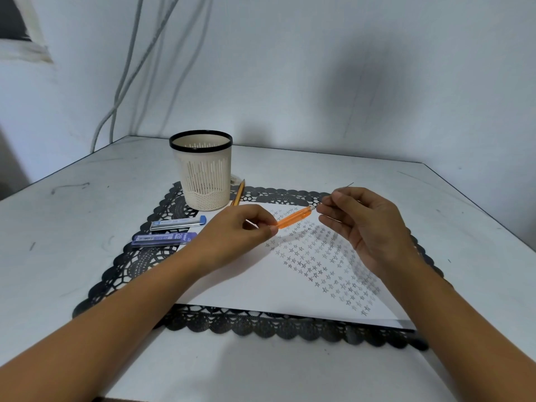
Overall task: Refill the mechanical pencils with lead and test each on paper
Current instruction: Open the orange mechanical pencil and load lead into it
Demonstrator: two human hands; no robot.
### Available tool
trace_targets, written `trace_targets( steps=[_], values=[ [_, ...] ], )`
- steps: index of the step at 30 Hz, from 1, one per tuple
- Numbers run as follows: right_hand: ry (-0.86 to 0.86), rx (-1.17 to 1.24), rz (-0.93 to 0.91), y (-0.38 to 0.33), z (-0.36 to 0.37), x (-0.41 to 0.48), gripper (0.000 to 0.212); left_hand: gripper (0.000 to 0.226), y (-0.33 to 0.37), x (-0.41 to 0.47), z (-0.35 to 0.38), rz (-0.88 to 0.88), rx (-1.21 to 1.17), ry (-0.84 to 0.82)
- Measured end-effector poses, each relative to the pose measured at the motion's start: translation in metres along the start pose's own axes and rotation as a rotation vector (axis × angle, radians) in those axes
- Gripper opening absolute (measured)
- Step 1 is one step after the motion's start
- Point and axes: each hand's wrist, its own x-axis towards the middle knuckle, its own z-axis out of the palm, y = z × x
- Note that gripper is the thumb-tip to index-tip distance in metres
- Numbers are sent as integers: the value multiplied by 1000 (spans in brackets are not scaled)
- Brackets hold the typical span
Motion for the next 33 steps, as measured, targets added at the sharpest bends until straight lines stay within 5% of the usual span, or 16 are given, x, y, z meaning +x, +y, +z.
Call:
trace_targets(
  steps=[16, 33],
  values=[
    [-53, -100, 119, 8, 2, -1, 8, 7, -1, 0, 1, 9, -14, -3],
    [-30, -279, 45, 8, 5, -5, 12, 4, -2, 1, 0, 7, 4, -8]
  ],
)
